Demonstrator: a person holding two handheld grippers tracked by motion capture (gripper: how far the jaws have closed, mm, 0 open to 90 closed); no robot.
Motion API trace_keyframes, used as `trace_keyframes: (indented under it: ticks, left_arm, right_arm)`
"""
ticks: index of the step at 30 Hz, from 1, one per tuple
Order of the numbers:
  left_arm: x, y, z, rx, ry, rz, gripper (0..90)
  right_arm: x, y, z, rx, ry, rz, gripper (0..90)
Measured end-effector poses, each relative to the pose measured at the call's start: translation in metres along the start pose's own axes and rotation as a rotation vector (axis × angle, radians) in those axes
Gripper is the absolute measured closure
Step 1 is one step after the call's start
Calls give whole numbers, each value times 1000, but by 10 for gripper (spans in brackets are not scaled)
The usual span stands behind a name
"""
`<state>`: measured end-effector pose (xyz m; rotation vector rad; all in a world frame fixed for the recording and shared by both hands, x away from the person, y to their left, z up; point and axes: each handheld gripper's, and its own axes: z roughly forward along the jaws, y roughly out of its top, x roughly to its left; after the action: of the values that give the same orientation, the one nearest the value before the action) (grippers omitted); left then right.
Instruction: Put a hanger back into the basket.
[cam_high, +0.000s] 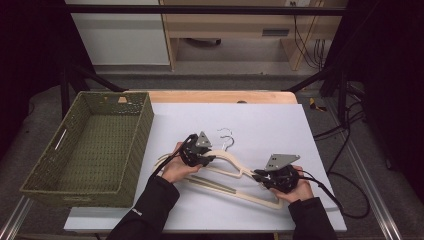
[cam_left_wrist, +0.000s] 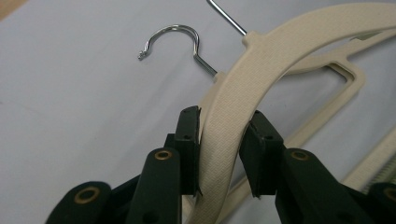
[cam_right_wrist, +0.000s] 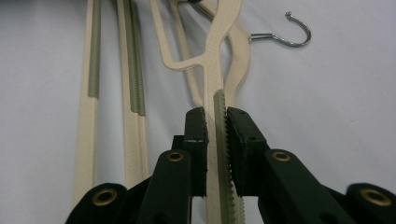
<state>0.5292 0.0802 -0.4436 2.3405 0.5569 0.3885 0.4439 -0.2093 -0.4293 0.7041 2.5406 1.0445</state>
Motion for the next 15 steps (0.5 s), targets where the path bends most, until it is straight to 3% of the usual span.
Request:
trace_keyframes:
  ticks: [4, 7, 12, 15]
  left_arm:
    - [-11, 0, -13, -25, 32, 65, 704]
    - [-19, -2, -18, -30, 30, 93, 724]
    - [-30, -3, -26, -60, 41, 110, 734]
    - [-36, -3, -32, -69, 48, 123, 736]
  right_arm:
    - [-1, -3, 4, 13, 8, 25, 720]
    - [-2, -3, 5, 1, 20, 42, 648]
    - [-5, 5, 4, -111, 58, 101, 437]
    - [-5, 14, 8, -153, 62, 120, 373]
